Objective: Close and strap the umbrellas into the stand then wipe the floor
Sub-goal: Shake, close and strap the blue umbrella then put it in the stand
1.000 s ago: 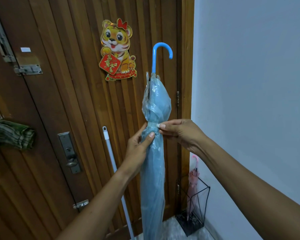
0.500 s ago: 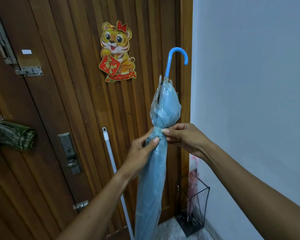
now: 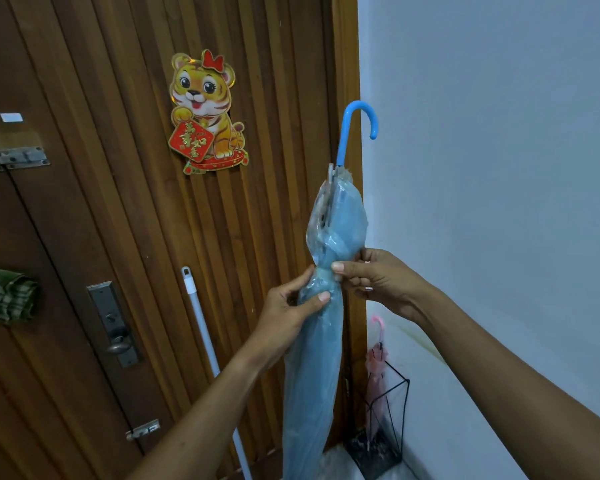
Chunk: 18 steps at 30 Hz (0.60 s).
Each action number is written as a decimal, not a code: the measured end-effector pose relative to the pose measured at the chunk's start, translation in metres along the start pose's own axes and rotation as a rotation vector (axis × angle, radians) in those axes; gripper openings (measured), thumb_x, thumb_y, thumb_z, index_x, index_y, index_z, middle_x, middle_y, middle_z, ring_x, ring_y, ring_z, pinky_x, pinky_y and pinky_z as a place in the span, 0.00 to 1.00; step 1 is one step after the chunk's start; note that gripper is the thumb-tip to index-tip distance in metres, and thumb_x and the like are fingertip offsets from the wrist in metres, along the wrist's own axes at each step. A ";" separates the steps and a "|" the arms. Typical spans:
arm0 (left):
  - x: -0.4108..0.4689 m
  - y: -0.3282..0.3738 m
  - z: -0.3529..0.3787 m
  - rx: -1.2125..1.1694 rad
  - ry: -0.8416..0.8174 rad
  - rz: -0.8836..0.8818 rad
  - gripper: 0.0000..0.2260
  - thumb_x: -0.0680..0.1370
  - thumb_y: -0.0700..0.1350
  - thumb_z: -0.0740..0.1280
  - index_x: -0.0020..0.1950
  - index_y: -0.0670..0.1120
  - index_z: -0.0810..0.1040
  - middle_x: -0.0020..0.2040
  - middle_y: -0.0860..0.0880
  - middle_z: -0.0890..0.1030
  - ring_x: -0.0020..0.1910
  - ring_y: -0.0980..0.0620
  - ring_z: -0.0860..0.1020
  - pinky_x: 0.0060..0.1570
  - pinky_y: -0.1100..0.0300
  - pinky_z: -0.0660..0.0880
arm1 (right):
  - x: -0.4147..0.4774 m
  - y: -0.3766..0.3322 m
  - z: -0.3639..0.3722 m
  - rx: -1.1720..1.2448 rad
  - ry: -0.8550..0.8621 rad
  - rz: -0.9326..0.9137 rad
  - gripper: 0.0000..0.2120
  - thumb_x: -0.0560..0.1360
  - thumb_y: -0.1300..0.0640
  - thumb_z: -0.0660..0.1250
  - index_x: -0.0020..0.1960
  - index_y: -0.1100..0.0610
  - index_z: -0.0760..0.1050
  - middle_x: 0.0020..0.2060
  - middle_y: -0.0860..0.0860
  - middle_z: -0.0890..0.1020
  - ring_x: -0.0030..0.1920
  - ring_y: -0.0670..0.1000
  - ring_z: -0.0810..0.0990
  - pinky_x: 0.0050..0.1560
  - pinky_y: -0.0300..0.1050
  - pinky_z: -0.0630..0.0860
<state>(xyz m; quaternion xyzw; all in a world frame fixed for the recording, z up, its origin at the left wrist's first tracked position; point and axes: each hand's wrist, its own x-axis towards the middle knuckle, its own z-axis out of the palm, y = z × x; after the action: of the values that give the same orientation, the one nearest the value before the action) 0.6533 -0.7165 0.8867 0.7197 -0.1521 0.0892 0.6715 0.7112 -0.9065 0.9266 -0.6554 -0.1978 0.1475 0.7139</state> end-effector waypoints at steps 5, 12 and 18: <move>0.021 -0.009 0.023 -0.046 -0.056 -0.074 0.16 0.80 0.46 0.65 0.68 0.47 0.78 0.61 0.47 0.83 0.61 0.52 0.81 0.57 0.56 0.78 | 0.000 0.012 -0.027 -0.083 0.096 0.004 0.21 0.69 0.59 0.79 0.59 0.58 0.77 0.44 0.52 0.85 0.35 0.45 0.83 0.35 0.37 0.77; 0.059 -0.041 0.046 -0.073 0.062 -0.153 0.17 0.79 0.54 0.67 0.66 0.50 0.78 0.60 0.52 0.84 0.59 0.54 0.82 0.62 0.55 0.76 | 0.021 0.045 -0.071 -0.188 0.081 0.082 0.29 0.70 0.68 0.77 0.63 0.55 0.65 0.45 0.57 0.86 0.37 0.49 0.84 0.41 0.44 0.82; 0.112 -0.081 0.049 -0.133 0.073 -0.152 0.12 0.81 0.47 0.66 0.62 0.44 0.81 0.57 0.48 0.85 0.56 0.50 0.83 0.51 0.63 0.79 | 0.066 0.060 -0.107 -0.311 0.036 0.018 0.34 0.72 0.63 0.76 0.71 0.41 0.67 0.55 0.50 0.85 0.54 0.49 0.85 0.50 0.45 0.81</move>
<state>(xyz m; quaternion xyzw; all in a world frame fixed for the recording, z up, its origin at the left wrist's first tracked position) 0.7823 -0.7718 0.8442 0.6794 -0.0779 0.0541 0.7276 0.8230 -0.9639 0.8658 -0.7623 -0.1993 0.1097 0.6059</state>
